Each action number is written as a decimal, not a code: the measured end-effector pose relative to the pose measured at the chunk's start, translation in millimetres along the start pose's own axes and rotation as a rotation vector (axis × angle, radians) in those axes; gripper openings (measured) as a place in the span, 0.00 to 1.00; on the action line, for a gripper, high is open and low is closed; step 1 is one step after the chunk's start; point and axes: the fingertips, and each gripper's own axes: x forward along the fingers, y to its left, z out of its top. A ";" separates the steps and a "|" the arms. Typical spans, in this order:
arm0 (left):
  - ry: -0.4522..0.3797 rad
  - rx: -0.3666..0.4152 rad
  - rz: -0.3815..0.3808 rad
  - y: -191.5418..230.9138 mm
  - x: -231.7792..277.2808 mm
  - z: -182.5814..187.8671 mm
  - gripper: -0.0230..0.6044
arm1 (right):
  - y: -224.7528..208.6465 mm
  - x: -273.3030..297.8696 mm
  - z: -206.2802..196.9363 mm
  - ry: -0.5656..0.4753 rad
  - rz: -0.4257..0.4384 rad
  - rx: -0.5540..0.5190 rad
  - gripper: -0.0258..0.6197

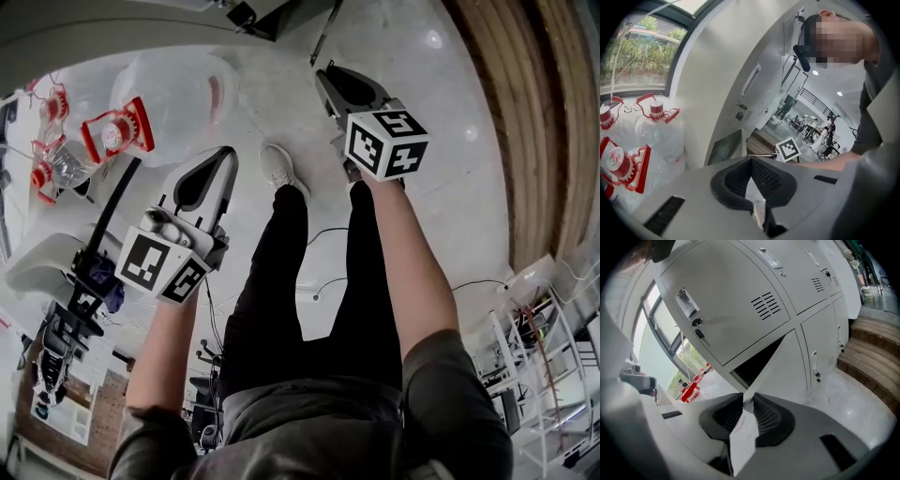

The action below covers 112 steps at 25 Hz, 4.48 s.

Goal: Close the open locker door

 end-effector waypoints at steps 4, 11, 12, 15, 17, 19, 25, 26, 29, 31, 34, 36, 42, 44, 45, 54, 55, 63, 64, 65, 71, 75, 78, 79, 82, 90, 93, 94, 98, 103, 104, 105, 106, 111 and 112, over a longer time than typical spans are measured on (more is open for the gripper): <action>0.004 0.003 -0.001 6.6 -4.7 0.0 0.05 | 7.7 10.0 2.8 -0.013 -0.001 0.004 0.16; 0.009 0.008 -0.017 13.4 -5.1 -1.4 0.05 | 22.1 30.9 7.7 -0.022 0.027 -0.007 0.17; 0.012 0.013 -0.020 12.4 -5.0 -0.9 0.05 | 24.7 34.8 9.3 -0.021 0.034 -0.014 0.17; 0.018 0.028 -0.032 8.5 -4.2 3.8 0.05 | 30.3 43.5 14.2 -0.021 0.047 -0.023 0.17; 0.017 0.030 -0.033 10.2 -3.6 6.7 0.05 | 33.8 49.8 16.2 -0.025 0.054 -0.022 0.17; 0.015 0.031 -0.033 13.1 -2.1 8.6 0.05 | 37.2 56.4 18.8 -0.032 0.062 -0.022 0.17; 0.026 0.035 -0.045 14.7 2.1 12.1 0.05 | 43.6 70.3 28.4 -0.045 0.076 -0.026 0.16; 0.027 0.037 -0.045 15.0 2.3 13.0 0.05 | 44.7 72.5 29.8 -0.047 0.078 -0.024 0.16; 0.034 0.041 -0.046 15.3 2.7 13.6 0.05 | 47.3 77.1 31.1 -0.048 0.081 -0.022 0.15; 0.035 0.044 -0.046 15.8 3.3 15.6 0.05 | 48.0 80.9 30.8 -0.043 0.083 -0.024 0.14; 0.030 0.049 -0.044 17.9 5.0 21.3 0.05 | 47.6 87.7 30.0 -0.027 0.083 -0.038 0.13; 0.030 0.051 -0.042 18.7 5.4 24.5 0.05 | 47.9 91.2 30.2 -0.019 0.084 -0.045 0.13; 0.040 0.063 -0.039 16.6 4.8 31.4 0.05 | 51.2 97.5 36.4 -0.015 0.093 -0.046 0.12; 0.045 0.068 -0.038 16.9 4.5 33.5 0.05 | 53.3 99.8 38.3 -0.013 0.097 -0.040 0.12; 0.046 0.071 -0.036 17.4 4.3 34.9 0.05 | 54.6 100.8 39.4 -0.012 0.098 -0.039 0.12; 0.036 0.087 -0.029 17.1 6.0 49.2 0.05 | 61.7 106.8 51.5 -0.013 0.105 -0.039 0.12; 0.038 0.090 -0.029 15.9 6.4 49.6 0.05 | 61.7 106.3 50.7 -0.014 0.106 -0.030 0.12; 0.031 0.119 -0.044 -4.8 13.4 56.3 0.05 | 53.9 79.7 46.6 -0.025 0.104 -0.020 0.12; 0.027 0.121 -0.043 -7.6 13.6 57.9 0.05 | 53.5 73.7 47.8 -0.030 0.105 -0.019 0.12; 0.022 0.124 -0.043 -11.0 13.5 59.8 0.05 | 53.9 66.9 49.8 -0.035 0.108 -0.019 0.12; -0.006 0.151 -0.062 -49.9 8.1 80.7 0.05 | 65.9 -3.4 74.8 -0.081 0.125 -0.037 0.10; -0.042 0.176 -0.072 -85.9 -4.0 107.8 0.05 | 88.0 -68.1 105.6 -0.144 0.134 -0.056 0.09; -0.066 0.198 -0.088 -117.4 -18.3 133.3 0.05 | 109.5 -120.9 136.0 -0.201 0.138 -0.081 0.09; -0.074 0.209 -0.094 -128.5 -23.7 142.5 0.05 | 116.4 -138.9 147.0 -0.221 0.139 -0.090 0.09; -0.103 0.263 -0.108 -161.4 -38.4 173.6 0.05 | 135.6 -192.3 184.1 -0.294 0.145 -0.122 0.09; -0.271 0.356 -0.109 -259.3 -73.7 275.6 0.05 | 182.0 -320.4 274.1 -0.417 0.176 -0.252 0.08; -0.340 0.382 -0.124 -298.8 -72.2 311.4 0.05 | 177.1 -366.7 309.7 -0.467 0.176 -0.304 0.08; -0.357 0.391 -0.131 -316.5 -71.4 322.6 0.05 | 173.2 -386.0 321.4 -0.484 0.175 -0.318 0.08; -0.380 0.421 -0.164 -389.0 -74.1 353.6 0.05 | 160.3 -463.2 353.8 -0.524 0.166 -0.348 0.08; -0.434 0.454 -0.186 -452.5 -70.8 392.7 0.05 | 142.0 -535.8 394.8 -0.590 0.150 -0.383 0.08; -0.442 0.461 -0.190 -464.8 -71.0 398.4 0.05 | 139.3 -549.2 400.8 -0.601 0.148 -0.387 0.08; -0.449 0.469 -0.193 -476.6 -71.0 404.2 0.05 | 136.9 -561.7 407.0 -0.611 0.148 -0.394 0.08; -0.457 0.477 -0.197 -487.9 -70.8 410.4 0.05 | 134.6 -573.3 413.6 -0.620 0.147 -0.402 0.08; -0.489 0.513 -0.228 -538.5 -64.0 437.6 0.05 | 122.6 -623.5 441.9 -0.654 0.129 -0.430 0.08; -0.492 0.518 -0.237 -547.4 -61.1 441.7 0.05 | 119.7 -632.2 446.4 -0.659 0.123 -0.432 0.08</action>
